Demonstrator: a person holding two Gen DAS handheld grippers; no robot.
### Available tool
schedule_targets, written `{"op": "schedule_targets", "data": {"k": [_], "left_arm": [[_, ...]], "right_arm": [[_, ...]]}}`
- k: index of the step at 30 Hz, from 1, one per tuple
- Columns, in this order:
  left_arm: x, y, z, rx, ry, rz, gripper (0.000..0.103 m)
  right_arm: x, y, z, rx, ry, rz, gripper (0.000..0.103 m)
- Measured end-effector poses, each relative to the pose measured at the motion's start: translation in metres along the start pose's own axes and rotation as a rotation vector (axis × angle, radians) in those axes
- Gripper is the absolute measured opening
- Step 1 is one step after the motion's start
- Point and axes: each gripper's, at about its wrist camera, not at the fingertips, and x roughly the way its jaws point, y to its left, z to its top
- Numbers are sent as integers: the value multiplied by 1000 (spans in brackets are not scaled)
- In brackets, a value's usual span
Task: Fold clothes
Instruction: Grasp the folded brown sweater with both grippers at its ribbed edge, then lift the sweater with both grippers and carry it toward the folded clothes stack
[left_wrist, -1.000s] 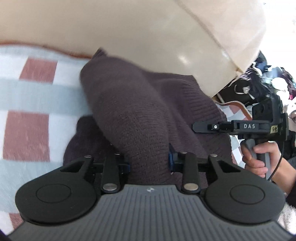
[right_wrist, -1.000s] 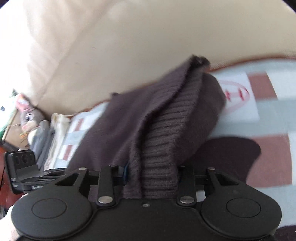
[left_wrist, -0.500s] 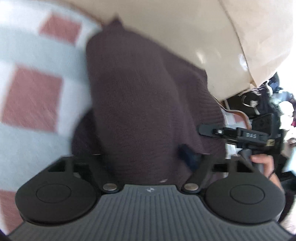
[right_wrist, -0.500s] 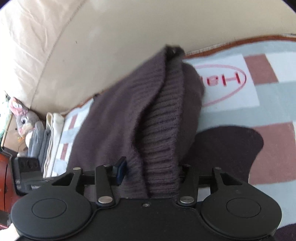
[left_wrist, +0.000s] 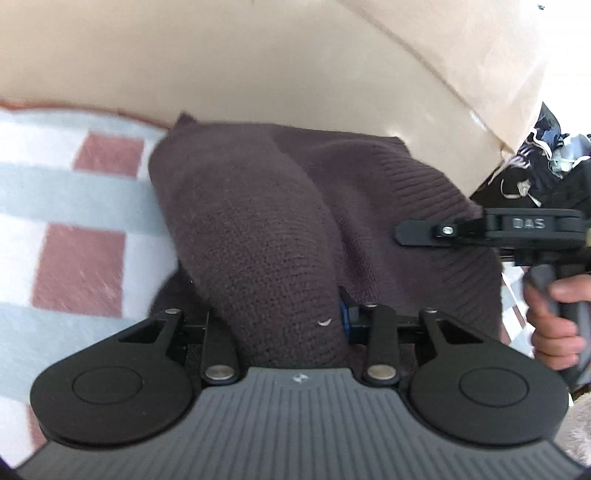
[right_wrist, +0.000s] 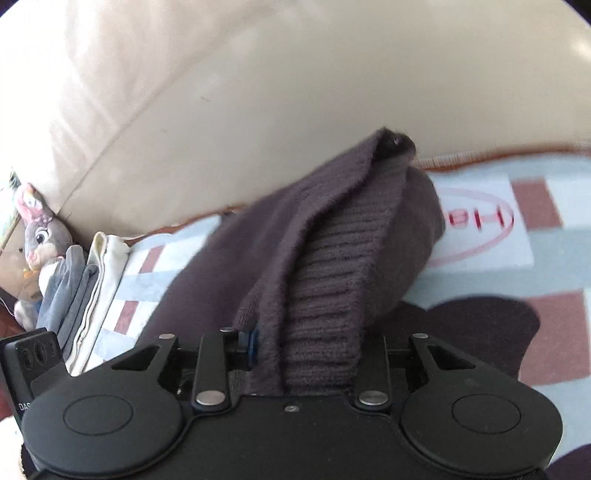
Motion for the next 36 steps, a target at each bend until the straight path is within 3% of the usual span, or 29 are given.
{"op": "schedule_targets", "data": {"k": [8, 15, 21, 25, 28, 31, 36], "left_arm": [[-89, -41, 18, 184, -151, 63, 35], [-202, -27, 71, 134, -180, 51, 35], [-312, 8, 122, 53, -194, 73, 35], [-383, 51, 128, 9, -208, 106, 35], [-433, 85, 126, -38, -206, 155, 35], [-464, 125, 125, -57, -197, 268, 35], [-503, 203, 143, -136, -198, 459, 35]], "right_arm": [[-58, 65, 12, -107, -155, 41, 37], [-99, 158, 33, -195, -237, 136, 37], [-107, 245, 72, -155, -166, 266, 36], [-100, 313, 78, -223, -130, 355, 36], [-78, 369, 63, -292, -100, 411, 36], [-39, 422, 45, -367, -81, 438, 35], [39, 476, 32, -300, 2, 537, 34]]}}
